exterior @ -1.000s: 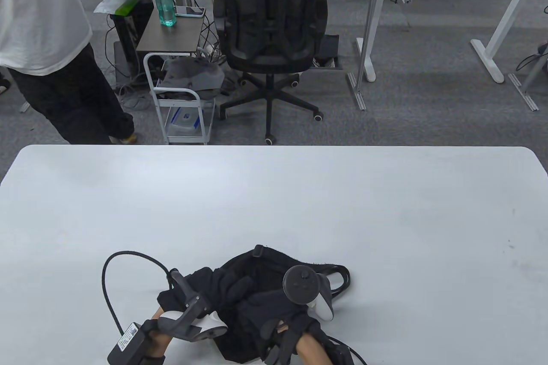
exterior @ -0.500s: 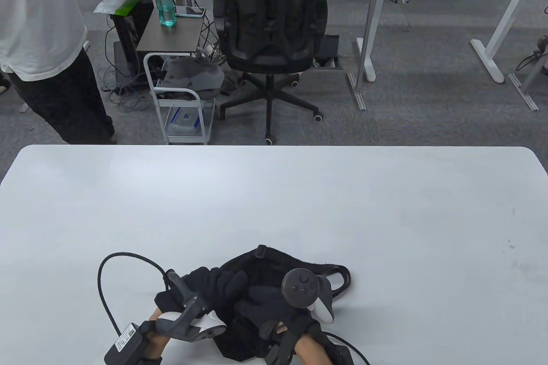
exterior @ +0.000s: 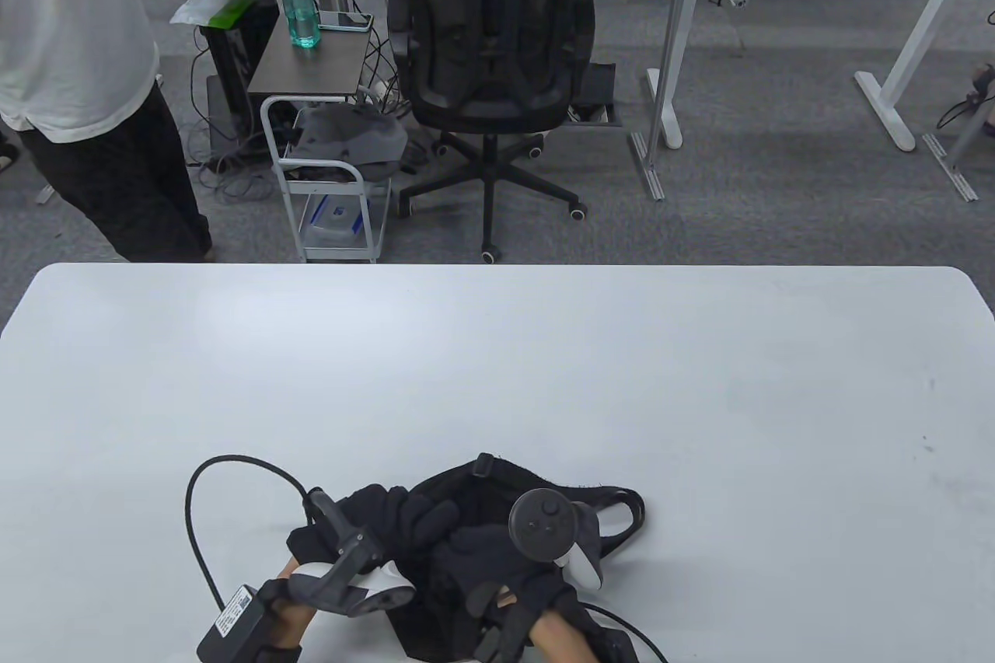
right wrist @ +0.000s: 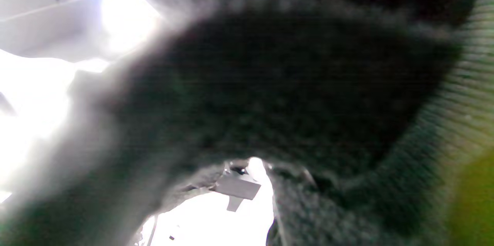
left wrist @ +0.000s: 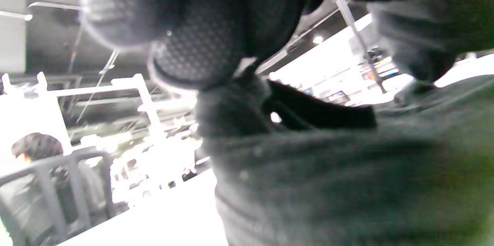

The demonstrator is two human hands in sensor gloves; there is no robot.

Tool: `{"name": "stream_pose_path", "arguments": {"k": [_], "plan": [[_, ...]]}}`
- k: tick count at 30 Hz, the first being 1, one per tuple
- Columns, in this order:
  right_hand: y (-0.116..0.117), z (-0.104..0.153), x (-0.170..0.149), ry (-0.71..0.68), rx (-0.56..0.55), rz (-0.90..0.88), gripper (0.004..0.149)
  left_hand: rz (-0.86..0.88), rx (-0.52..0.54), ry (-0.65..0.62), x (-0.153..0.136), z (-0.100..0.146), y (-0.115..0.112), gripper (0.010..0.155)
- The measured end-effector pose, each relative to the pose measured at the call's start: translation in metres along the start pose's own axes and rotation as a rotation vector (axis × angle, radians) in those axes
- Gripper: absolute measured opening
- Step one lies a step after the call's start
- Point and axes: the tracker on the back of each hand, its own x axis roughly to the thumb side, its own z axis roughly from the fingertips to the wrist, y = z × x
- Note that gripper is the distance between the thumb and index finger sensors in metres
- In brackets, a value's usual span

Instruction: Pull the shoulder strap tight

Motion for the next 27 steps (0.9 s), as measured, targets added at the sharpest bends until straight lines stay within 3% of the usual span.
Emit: {"name": "stream_pose_path", "arguments": {"k": [6,9,14,19,27], "plan": [[0.001,0.0,-0.004,0.014,0.043,-0.023,0.039,-0.015,-0.032,0.029,-0.006,-0.001,0.0,0.065],[0.0,0.001,-0.007,0.028,0.005,-0.033,0.04,-0.093,0.001,0.01,-0.001,-0.003,0.006,0.064],[0.001,0.0,-0.012,0.072,-0.022,0.0,0.052,-0.106,0.036,-0.04,0.01,-0.004,0.015,0.064],[0.001,0.001,-0.008,0.059,-0.054,0.007,0.04,-0.163,0.058,-0.098,0.021,-0.005,0.018,0.064],[0.0,0.0,-0.003,0.046,-0.023,-0.048,0.04,0.001,0.036,-0.004,0.002,-0.003,0.006,0.065]]}}
